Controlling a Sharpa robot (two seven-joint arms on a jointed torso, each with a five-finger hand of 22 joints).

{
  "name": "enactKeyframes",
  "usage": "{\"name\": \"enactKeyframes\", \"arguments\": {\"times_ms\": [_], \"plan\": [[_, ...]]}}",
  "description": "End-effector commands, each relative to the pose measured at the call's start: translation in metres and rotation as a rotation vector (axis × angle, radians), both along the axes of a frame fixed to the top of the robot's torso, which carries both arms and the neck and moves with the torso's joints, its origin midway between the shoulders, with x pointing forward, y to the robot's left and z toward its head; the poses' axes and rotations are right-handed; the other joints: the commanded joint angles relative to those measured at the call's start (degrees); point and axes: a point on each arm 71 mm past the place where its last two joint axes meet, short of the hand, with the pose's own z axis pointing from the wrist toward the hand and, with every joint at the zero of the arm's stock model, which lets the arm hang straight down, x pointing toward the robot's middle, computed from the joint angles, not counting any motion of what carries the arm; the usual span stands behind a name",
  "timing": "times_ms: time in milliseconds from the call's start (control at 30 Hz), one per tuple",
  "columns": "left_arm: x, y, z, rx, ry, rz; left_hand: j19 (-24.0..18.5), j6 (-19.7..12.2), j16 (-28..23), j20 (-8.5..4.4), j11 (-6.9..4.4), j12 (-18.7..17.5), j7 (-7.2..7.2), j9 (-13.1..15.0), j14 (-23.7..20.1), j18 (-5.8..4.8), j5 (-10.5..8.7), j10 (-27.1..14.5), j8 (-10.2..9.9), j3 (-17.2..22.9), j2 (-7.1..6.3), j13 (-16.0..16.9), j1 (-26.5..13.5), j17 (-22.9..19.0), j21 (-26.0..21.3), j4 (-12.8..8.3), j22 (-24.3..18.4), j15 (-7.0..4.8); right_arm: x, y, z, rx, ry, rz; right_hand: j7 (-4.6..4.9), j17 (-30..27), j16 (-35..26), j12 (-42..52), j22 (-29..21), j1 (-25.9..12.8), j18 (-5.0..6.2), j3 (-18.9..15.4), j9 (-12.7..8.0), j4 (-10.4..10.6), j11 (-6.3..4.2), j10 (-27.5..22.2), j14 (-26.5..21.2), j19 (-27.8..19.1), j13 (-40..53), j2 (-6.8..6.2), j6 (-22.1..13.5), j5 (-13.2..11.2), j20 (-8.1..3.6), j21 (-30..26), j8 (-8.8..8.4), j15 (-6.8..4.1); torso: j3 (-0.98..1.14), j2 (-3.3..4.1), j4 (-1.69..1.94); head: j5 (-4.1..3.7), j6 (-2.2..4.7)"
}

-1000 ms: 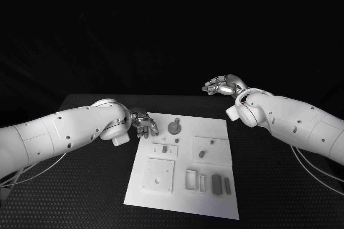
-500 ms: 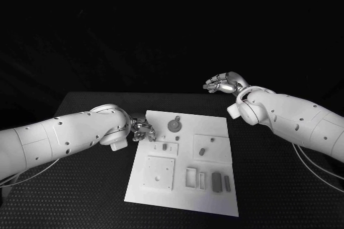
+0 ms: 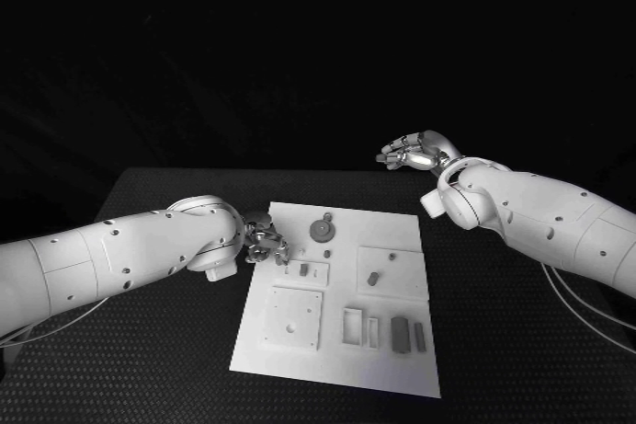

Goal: Assemble the parts on the task board

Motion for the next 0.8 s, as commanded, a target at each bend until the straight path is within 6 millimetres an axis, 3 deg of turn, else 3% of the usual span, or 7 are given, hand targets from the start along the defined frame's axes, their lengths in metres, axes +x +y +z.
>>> {"name": "enactKeyframes", "arguments": {"times_ms": [33,500,800], "plan": [[-0.0015,-0.0005,-0.001,0.025,0.005,-0.012,0.44,3.83,0.26,-7.73,-0.52,0.42,-3.68,0.05,3.95,0.67,0.24,-0.18,-0.01,0.34,0.55,0.09,0.26,0.1,0.32,0.09,-0.06,-3.38,-0.0007,0.0015,0.0,0.004,0.001,0.019,0.93,-0.1,-0.02,-0.34,0.08,0.35,-0.24,-0.29,-0.09,0.13,-0.17,-0.05,-0.33,-0.25,-0.08,0.0,-0.5,0.4,-0.06,-0.33,0.13,0.08,0.01,0.0,0.05,0.0,-0.1],[-0.0071,-0.0043,-0.0084,0.042,0.032,-0.04,0.3,3.97,0.36,-7.73,-0.44,0.88,-3.62,0.11,3.95,0.6,-0.14,-0.39,-0.02,0.16,0.79,0.14,-0.24,0.14,0.53,0.25,-0.17,-3.26,-0.0009,0.0006,0.0002,0.004,0.0,0.017,0.95,-0.15,0.0,-0.37,0.12,0.32,-0.24,-0.32,-0.12,0.18,-0.15,-0.04,-0.35,-0.26,-0.08,0.01,-0.51,0.42,-0.06,-0.38,0.14,0.09,-0.04,0.0,0.04,0.04,-0.57],[-0.0083,-0.0053,-0.0102,0.057,0.042,-0.053,0.04,4.19,0.37,-7.73,-0.4,1.2,-3.6,0.17,3.83,0.53,-1.77,-0.64,-0.05,-0.03,1.03,-0.03,-0.88,0.12,0.68,0.61,-0.38,-3.16,-0.0011,0.0009,0.0001,0.004,-0.001,0.018,0.95,-0.17,0.01,-0.38,0.14,0.32,-0.24,-0.32,-0.14,0.19,-0.14,-0.05,-0.36,-0.27,-0.08,0.01,-0.53,0.43,-0.06,-0.4,0.14,0.1,-0.01,0.01,-0.02,0.09,-0.6]]}}
